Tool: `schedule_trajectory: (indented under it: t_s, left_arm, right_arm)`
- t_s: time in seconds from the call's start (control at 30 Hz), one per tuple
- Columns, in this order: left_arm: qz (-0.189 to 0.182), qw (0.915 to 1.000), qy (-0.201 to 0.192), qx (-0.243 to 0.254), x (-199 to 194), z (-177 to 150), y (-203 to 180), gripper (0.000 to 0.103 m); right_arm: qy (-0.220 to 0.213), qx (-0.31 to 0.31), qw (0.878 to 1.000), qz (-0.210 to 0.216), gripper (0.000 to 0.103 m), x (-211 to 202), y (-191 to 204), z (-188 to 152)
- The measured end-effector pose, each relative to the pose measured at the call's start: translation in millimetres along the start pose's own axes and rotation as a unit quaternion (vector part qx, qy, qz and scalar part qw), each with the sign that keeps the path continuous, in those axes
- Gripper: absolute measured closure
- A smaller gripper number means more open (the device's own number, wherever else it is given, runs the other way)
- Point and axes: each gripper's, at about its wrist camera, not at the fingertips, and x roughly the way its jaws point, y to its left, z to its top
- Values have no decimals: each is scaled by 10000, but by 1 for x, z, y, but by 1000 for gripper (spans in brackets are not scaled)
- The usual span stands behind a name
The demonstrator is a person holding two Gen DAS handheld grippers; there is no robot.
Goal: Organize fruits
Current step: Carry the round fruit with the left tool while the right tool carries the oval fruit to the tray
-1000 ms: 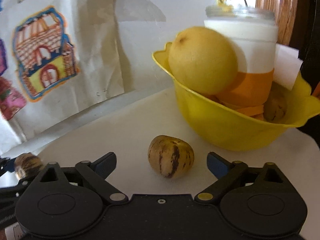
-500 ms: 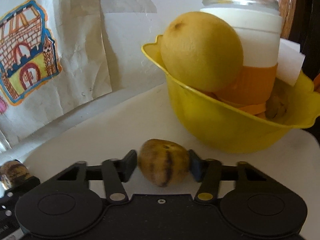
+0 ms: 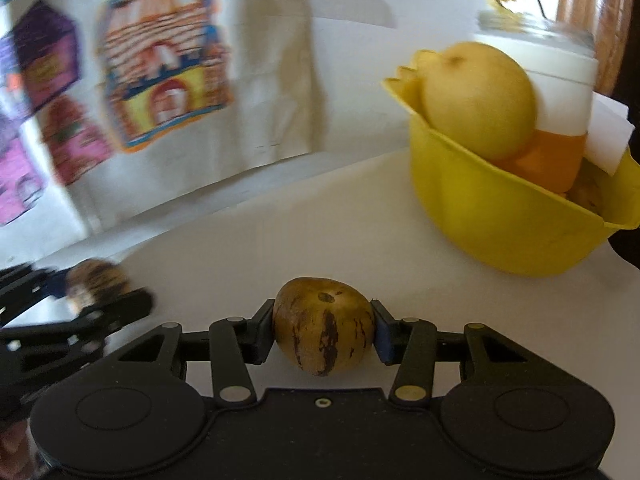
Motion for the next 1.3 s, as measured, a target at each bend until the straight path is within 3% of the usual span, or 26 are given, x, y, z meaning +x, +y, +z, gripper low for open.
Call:
schedule_trajectory:
  t_s: [0.43, 1.3]
  left_arm:
    - [72, 10000, 48, 38, -41, -18, 9, 47]
    - [266, 9996, 110, -30, -136, -70, 36, 47]
  right_arm:
    - [-48, -274, 9994, 217, 53, -56, 29, -23]
    - [60, -573, 9961, 672, 53, -111, 101, -72]
